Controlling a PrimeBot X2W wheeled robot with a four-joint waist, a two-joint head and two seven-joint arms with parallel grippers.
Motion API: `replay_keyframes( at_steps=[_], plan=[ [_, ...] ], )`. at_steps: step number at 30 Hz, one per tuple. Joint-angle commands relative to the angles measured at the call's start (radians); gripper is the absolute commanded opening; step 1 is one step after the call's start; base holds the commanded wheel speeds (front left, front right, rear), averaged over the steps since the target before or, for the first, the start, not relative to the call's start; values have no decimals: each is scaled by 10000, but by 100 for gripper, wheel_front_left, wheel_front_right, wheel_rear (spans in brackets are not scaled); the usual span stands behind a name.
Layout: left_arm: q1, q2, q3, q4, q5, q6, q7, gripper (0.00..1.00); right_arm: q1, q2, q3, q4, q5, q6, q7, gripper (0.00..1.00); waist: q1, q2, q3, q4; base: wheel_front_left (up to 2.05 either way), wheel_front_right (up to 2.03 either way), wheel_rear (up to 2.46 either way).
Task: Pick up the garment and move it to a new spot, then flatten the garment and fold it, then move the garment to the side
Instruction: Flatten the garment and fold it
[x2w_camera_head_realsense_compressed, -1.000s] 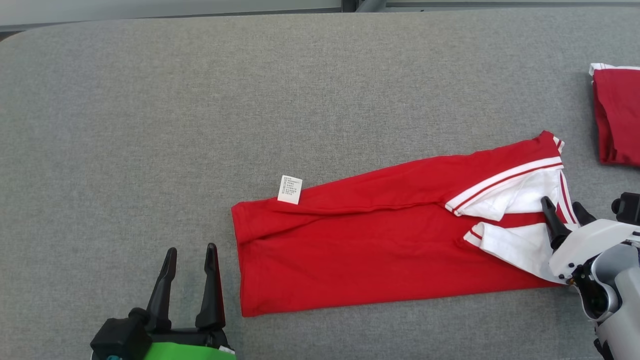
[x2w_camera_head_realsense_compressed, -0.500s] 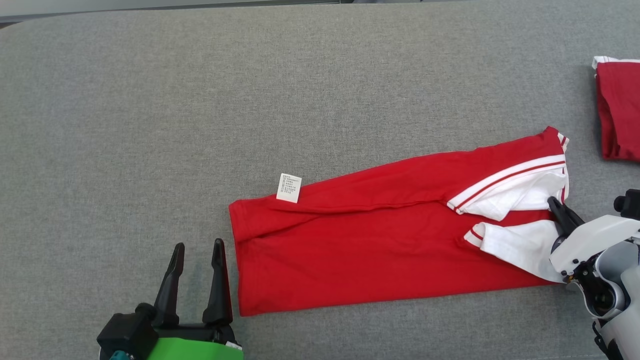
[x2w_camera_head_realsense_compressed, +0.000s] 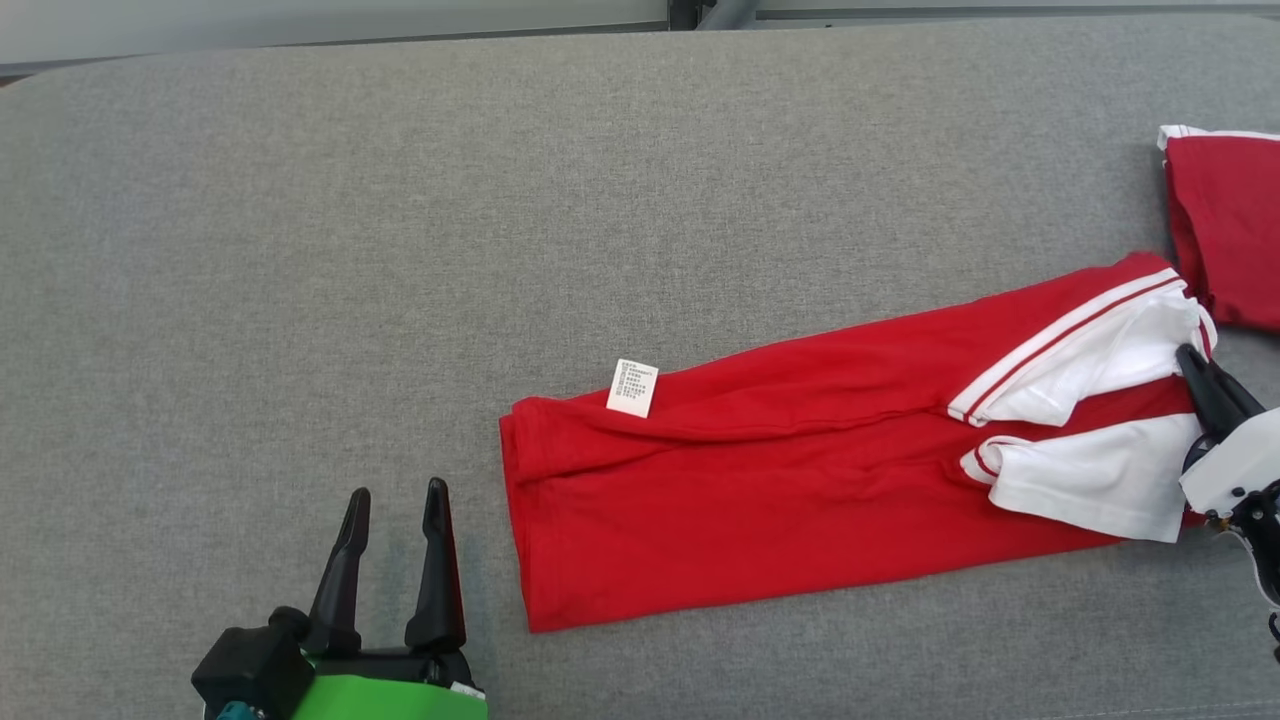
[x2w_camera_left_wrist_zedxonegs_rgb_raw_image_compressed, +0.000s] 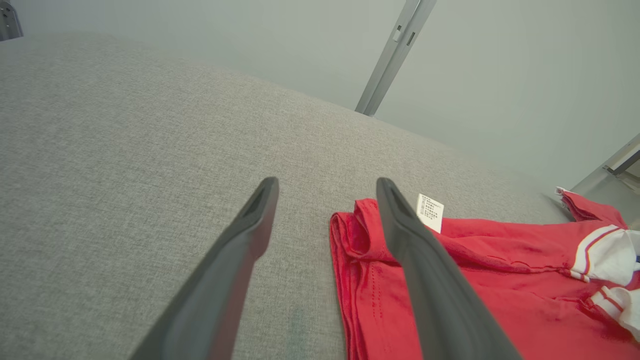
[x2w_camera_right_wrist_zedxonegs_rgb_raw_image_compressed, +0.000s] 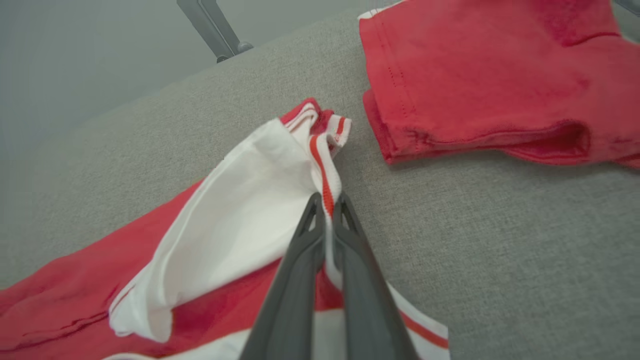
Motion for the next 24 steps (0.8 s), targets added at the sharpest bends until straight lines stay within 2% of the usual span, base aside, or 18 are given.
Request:
replay_keyframes(
  at_steps=[1, 7, 18, 24],
  plan=[
    [-9, -6, -20, -16, -110, 41, -26, 100, 144, -110, -22, -149, -27, -21, 67, 0, 0, 36, -92, -50, 0, 0, 0],
    [34, -7, -144, 10, -302, 100, -28, 100, 384, -114, 29, -761, -218, -19, 399, 0, 0, 36, -165, -97, 0, 0, 0],
    [-126, -5, -226, 142, -361, 43, -28, 100, 780, 448, 333, -1295, -591, -18, 611, 0, 0, 36, -100, 10, 0, 0, 0],
    [-107, -5, -228, 188, -382, 48, -28, 100, 1019, 915, 826, -1937, -679, -14, 663, 0, 0, 36, -124, 8, 0, 0, 0]
  ],
)
